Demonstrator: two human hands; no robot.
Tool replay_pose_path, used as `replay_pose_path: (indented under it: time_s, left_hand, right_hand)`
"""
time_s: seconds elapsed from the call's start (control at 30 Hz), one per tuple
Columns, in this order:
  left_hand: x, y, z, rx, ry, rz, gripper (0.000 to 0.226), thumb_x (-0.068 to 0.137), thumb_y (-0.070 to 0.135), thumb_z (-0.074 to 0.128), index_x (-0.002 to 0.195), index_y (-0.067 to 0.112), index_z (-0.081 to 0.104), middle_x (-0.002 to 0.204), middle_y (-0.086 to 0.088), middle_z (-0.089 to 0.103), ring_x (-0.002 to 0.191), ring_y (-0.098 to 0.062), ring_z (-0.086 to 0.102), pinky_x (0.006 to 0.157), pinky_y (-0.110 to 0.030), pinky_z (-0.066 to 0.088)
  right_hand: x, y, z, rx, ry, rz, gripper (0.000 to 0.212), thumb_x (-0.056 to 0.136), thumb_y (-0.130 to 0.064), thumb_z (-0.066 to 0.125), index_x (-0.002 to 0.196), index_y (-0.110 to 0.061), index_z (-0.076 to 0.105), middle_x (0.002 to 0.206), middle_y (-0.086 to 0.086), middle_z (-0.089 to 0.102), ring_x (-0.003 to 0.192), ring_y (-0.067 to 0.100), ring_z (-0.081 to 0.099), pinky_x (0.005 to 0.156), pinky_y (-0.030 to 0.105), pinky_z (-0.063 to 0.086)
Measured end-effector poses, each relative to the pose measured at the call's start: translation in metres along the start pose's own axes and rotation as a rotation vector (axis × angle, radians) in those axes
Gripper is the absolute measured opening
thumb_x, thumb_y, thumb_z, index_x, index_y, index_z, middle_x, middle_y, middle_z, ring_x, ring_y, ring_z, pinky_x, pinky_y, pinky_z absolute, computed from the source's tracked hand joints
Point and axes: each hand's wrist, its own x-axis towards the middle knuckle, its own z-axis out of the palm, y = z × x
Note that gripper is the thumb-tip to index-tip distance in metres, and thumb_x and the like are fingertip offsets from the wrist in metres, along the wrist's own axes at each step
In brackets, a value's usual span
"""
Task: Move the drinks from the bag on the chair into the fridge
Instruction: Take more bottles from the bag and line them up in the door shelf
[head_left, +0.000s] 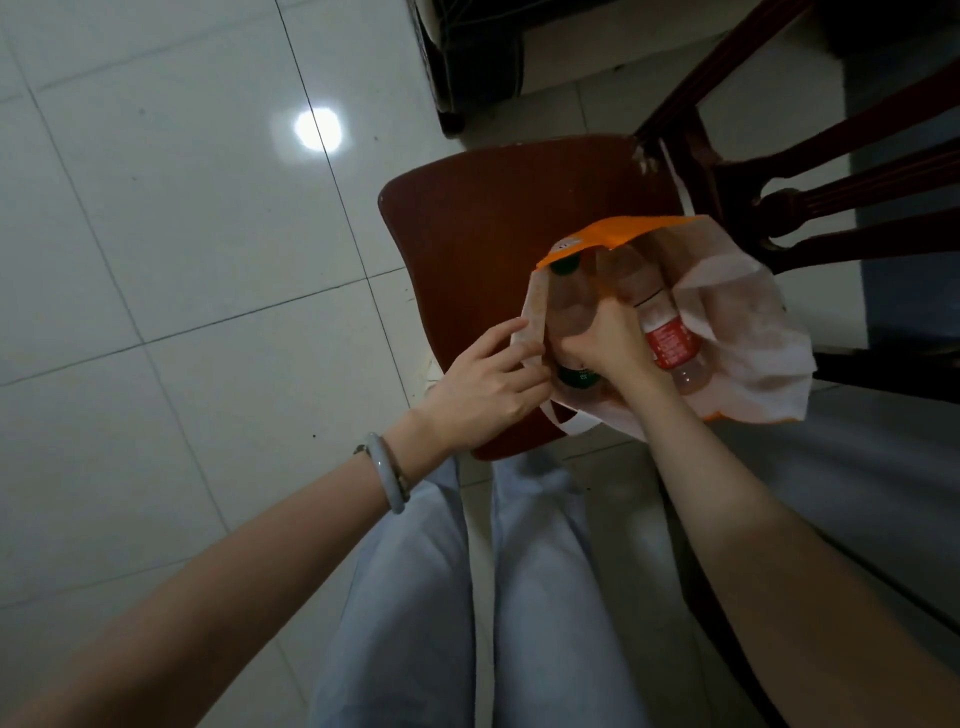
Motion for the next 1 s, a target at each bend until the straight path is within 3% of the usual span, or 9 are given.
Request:
replay_pose_path:
  time_s: [0.23, 0.3, 0.43, 0.5, 0.63, 0.7, 0.8, 0.9, 1.0]
  left_hand:
    - [0.033, 0.016, -0.016, 0.003, -0.03, 0.038, 0.013, 0.084, 0.009, 0.064, 0.094, 0.014, 0.071, 0.1, -0.002, 0.071, 0.11, -0.024, 0.06, 0.111, -0.044, 0.026]
    - [0.039, 0.018, -0.018, 0.015, -0.058, 0.047, 0.014, 0.083, 0.008, 0.065, 0.094, 0.013, 0.071, 0.1, -0.003, 0.071, 0.109, -0.024, 0.061, 0.111, -0.044, 0.022]
    - [0.045, 0.022, -0.018, 0.036, -0.112, 0.081, 0.016, 0.086, 0.006, 0.058, 0.094, 0.012, 0.07, 0.098, -0.005, 0.07, 0.106, -0.025, 0.062, 0.113, -0.043, 0.02]
    - [0.048, 0.026, -0.018, 0.028, -0.124, 0.083, 0.014, 0.086, 0.008, 0.059, 0.095, 0.011, 0.069, 0.098, -0.006, 0.07, 0.105, -0.025, 0.062, 0.111, -0.043, 0.025]
    - [0.063, 0.042, -0.015, -0.061, -0.171, 0.07, 0.024, 0.09, 0.022, 0.056, 0.11, 0.011, 0.063, 0.111, -0.008, 0.067, 0.108, -0.026, 0.06, 0.106, -0.042, 0.036]
    - [0.082, 0.05, -0.011, -0.101, -0.229, -0.075, 0.034, 0.091, 0.026, 0.046, 0.117, 0.008, 0.059, 0.119, -0.012, 0.062, 0.112, -0.03, 0.057, 0.103, -0.044, 0.039]
    - [0.12, 0.057, 0.001, -0.248, -0.397, -0.521, 0.036, 0.094, 0.025, 0.042, 0.123, 0.004, 0.049, 0.127, -0.016, 0.051, 0.117, -0.035, 0.048, 0.099, -0.044, 0.039]
    - [0.154, 0.062, 0.028, -0.368, -0.519, -0.788, 0.037, 0.095, 0.029, 0.04, 0.123, 0.005, 0.044, 0.123, -0.015, 0.047, 0.113, -0.034, 0.047, 0.092, -0.041, 0.04]
    - [0.178, 0.064, 0.05, -0.65, -0.442, -1.189, 0.052, 0.094, 0.038, 0.044, 0.129, 0.001, 0.034, 0.127, -0.019, 0.045, 0.115, -0.037, 0.047, 0.094, -0.042, 0.042]
  right_hand:
    - [-0.063, 0.013, -0.056, 0.189, 0.162, -0.175, 0.077, 0.066, -0.035, 0.079, 0.13, -0.021, 0.039, 0.129, 0.002, 0.054, 0.118, 0.019, 0.05, 0.091, 0.032, 0.045]
    - [-0.078, 0.018, -0.075, 0.251, 0.239, -0.146, 0.079, 0.065, -0.037, 0.08, 0.13, -0.022, 0.039, 0.129, 0.002, 0.054, 0.119, 0.019, 0.05, 0.094, 0.038, 0.046]
    - [-0.099, 0.031, -0.107, 0.292, 0.342, -0.095, 0.077, 0.064, -0.041, 0.079, 0.128, -0.023, 0.04, 0.126, 0.002, 0.054, 0.117, 0.019, 0.049, 0.091, 0.034, 0.043]
    - [-0.103, 0.037, -0.118, 0.334, 0.364, -0.104, 0.081, 0.06, -0.042, 0.079, 0.129, -0.025, 0.039, 0.128, 0.003, 0.054, 0.119, 0.021, 0.049, 0.095, 0.04, 0.045]
    - [-0.112, 0.046, -0.136, 0.354, 0.394, -0.086, 0.078, 0.061, -0.032, 0.083, 0.127, -0.022, 0.043, 0.123, 0.004, 0.055, 0.113, 0.018, 0.05, 0.087, 0.033, 0.045]
    - [-0.118, 0.048, -0.144, 0.359, 0.415, -0.092, 0.077, 0.061, -0.033, 0.083, 0.126, -0.022, 0.044, 0.122, 0.003, 0.055, 0.109, 0.013, 0.049, 0.087, 0.034, 0.047]
    - [-0.126, 0.052, -0.154, 0.376, 0.444, -0.113, 0.077, 0.059, -0.035, 0.083, 0.126, -0.022, 0.045, 0.122, 0.002, 0.057, 0.11, 0.013, 0.051, 0.09, 0.037, 0.049]
    - [-0.13, 0.054, -0.163, 0.387, 0.441, -0.135, 0.078, 0.058, -0.036, 0.081, 0.125, -0.02, 0.046, 0.12, 0.001, 0.057, 0.106, 0.007, 0.048, 0.088, 0.029, 0.046]
    - [-0.128, 0.058, -0.169, 0.382, 0.441, -0.174, 0.076, 0.059, -0.032, 0.083, 0.124, -0.019, 0.047, 0.118, 0.0, 0.058, 0.105, 0.005, 0.048, 0.086, 0.026, 0.045]
